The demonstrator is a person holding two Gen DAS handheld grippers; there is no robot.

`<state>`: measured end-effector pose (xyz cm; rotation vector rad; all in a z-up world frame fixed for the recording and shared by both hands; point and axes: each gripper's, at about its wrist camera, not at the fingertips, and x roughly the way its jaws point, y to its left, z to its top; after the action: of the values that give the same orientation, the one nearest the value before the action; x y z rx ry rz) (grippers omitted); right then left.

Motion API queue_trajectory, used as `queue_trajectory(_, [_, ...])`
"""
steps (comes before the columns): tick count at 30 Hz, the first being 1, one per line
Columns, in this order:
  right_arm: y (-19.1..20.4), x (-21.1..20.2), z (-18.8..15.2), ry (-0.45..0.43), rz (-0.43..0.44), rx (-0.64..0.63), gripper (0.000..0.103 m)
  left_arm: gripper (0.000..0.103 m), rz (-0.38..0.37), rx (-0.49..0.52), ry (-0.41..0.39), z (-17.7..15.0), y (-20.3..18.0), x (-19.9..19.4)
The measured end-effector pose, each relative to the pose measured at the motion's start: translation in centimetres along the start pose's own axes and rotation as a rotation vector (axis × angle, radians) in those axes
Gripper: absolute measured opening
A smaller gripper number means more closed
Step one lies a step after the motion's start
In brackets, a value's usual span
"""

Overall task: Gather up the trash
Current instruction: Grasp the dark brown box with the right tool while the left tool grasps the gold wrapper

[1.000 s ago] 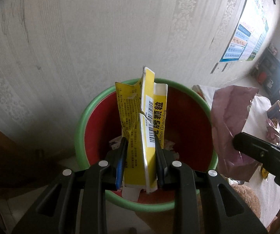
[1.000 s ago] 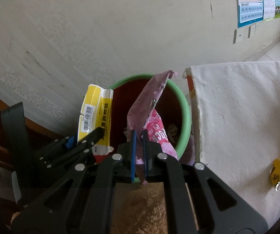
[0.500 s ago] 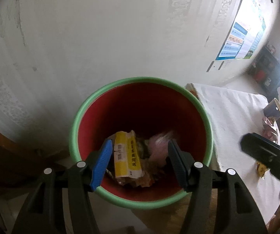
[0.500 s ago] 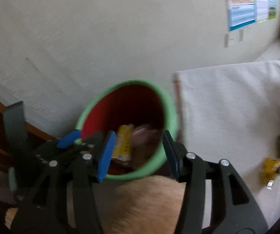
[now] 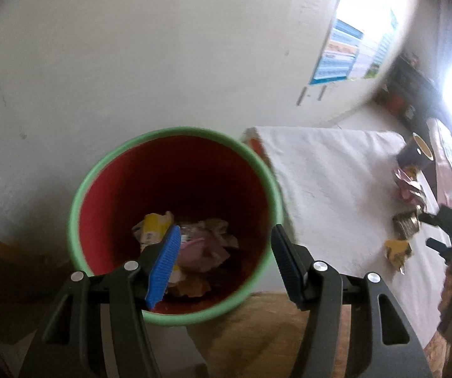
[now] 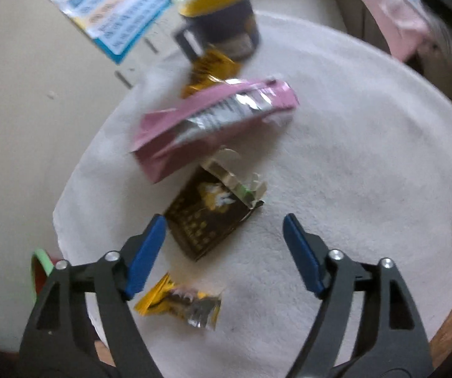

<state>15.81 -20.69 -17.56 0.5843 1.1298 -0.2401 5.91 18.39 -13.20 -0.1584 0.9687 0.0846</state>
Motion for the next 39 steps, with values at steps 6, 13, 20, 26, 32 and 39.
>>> queue_trajectory(6, [1.9, 2.7, 0.2, 0.028, -0.023, 0.044, 0.080, 0.057, -0.019, 0.080, 0.000, -0.3, -2.9, -1.0])
queue_trajectory(13, [3.0, 1.2, 0.2, -0.026, -0.024, -0.064, 0.023, 0.057, -0.039, 0.143, 0.025, -1.0, -5.4, -1.2])
queue_trajectory(20, [0.0, -1.8, 0.1, -0.059, 0.051, -0.142, 0.012, 0.057, -0.126, 0.215, 0.056, -1.2, -10.1, -0.7])
queue_trajectory(26, [-3.0, -2.6, 0.5, -0.061, 0.111, -0.050, 0.012, 0.057, -0.300, 0.280, 0.157, -0.9, -18.1, 3.0])
queue_trajectory(32, [-7.2, -5.4, -1.6, -0.067, 0.132, -0.052, 0.008, 0.056, -0.301, 0.415, 0.257, -2.8, -24.9, 7.9])
queue_trajectory(39, [-11.4, -6.8, -2.2, -0.038, 0.157, 0.012, 0.009, 0.019, -0.288, 0.406, 0.315, -4.1, -25.4, 9.9])
